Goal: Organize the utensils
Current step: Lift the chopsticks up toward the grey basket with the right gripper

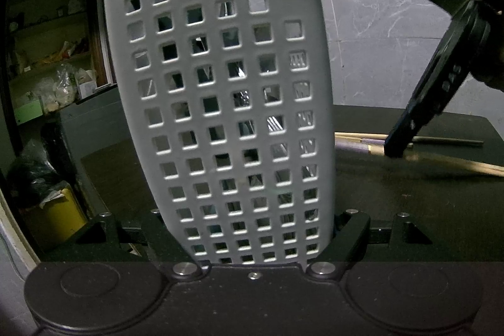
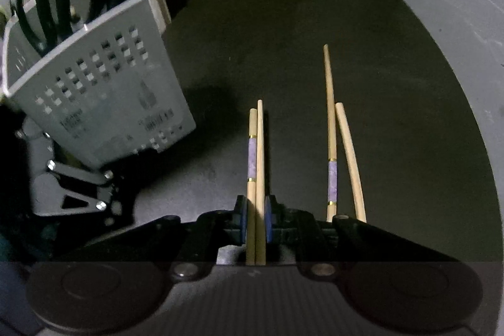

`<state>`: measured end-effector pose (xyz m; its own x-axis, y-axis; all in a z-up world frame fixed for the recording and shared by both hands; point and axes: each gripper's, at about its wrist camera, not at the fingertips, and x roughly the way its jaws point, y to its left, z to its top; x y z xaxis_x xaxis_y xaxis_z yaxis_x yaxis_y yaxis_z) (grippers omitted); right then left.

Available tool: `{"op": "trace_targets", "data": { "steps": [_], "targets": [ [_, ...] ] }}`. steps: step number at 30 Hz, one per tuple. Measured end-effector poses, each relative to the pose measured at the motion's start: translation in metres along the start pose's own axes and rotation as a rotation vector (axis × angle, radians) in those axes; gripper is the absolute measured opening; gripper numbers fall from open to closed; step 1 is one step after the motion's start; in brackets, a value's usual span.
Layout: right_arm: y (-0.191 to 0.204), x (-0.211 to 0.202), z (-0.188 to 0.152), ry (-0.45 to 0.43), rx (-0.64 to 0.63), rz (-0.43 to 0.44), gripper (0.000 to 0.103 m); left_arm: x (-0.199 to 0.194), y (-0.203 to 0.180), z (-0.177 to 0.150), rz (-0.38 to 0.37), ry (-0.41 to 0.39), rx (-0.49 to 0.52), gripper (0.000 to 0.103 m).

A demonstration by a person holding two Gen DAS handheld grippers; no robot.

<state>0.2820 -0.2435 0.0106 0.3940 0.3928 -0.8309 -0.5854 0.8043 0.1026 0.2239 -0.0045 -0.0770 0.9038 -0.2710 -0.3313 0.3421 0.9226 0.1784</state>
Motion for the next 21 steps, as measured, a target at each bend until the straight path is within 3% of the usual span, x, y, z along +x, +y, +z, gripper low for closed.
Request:
{"op": "trace_targets", "data": {
  "steps": [10,21],
  "targets": [
    [-0.013,-0.045,-0.032,-0.354,0.115,0.106,0.012,-0.002,-0.003,0.001,0.007,0.004,0.007,0.079],
    [-0.029,-0.06,-0.048,-0.551,0.146,0.183,0.013,-0.002,-0.008,0.003,0.014,0.007,0.012,0.079]
  ]
}}
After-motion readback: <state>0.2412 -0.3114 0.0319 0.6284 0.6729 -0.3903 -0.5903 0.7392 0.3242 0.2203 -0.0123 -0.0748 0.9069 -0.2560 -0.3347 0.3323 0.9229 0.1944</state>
